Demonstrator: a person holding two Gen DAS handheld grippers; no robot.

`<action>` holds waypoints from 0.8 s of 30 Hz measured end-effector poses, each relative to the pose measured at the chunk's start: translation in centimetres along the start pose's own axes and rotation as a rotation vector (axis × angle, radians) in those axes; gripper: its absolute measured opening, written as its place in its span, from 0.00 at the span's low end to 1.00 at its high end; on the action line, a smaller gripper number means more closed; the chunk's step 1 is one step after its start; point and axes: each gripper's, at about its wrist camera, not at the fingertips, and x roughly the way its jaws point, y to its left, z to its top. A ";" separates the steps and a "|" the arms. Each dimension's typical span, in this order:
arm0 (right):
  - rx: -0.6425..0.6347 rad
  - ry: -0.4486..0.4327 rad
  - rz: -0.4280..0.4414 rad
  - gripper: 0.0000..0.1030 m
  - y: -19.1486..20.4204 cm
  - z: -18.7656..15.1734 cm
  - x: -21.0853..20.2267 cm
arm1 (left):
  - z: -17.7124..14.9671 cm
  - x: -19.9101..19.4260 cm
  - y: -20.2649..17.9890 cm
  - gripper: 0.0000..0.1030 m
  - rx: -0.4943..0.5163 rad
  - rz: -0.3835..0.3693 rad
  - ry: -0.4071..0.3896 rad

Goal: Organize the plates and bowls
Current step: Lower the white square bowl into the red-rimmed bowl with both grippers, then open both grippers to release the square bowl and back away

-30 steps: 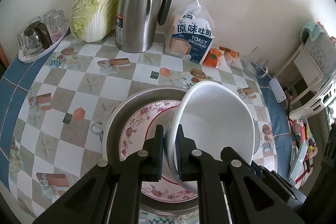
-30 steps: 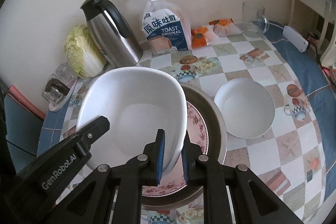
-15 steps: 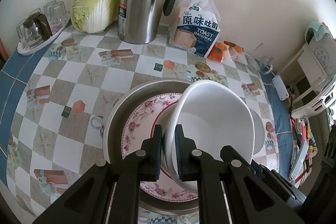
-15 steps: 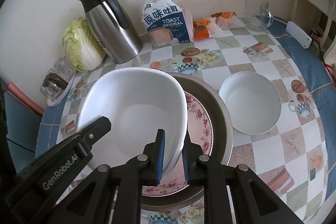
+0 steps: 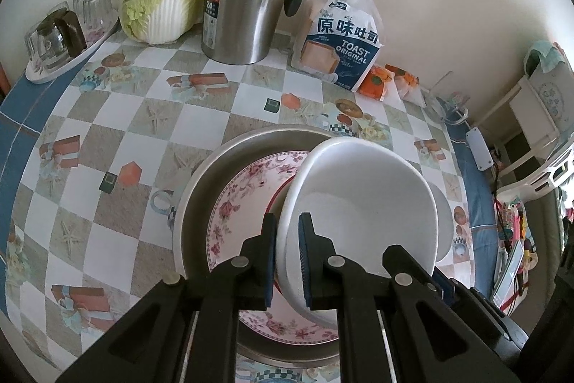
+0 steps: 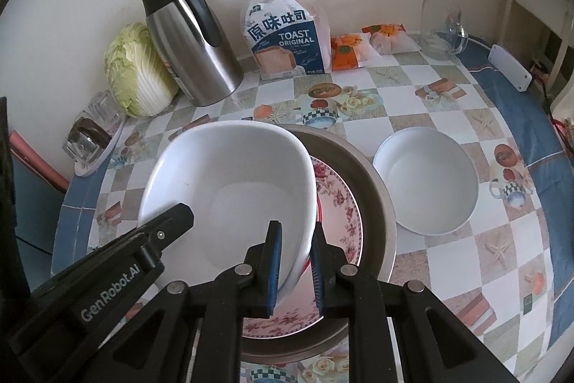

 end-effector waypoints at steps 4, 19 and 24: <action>-0.019 -0.003 -0.022 0.18 0.2 -0.1 0.0 | -0.1 0.3 0.1 0.10 -0.001 0.006 0.005; -0.069 -0.011 -0.071 0.18 0.8 -0.3 -0.1 | 0.1 -0.1 0.0 0.10 0.002 0.004 -0.005; -0.078 -0.016 -0.086 0.18 0.9 -0.2 -0.4 | 0.3 -1.0 -0.2 0.13 0.015 0.012 -0.028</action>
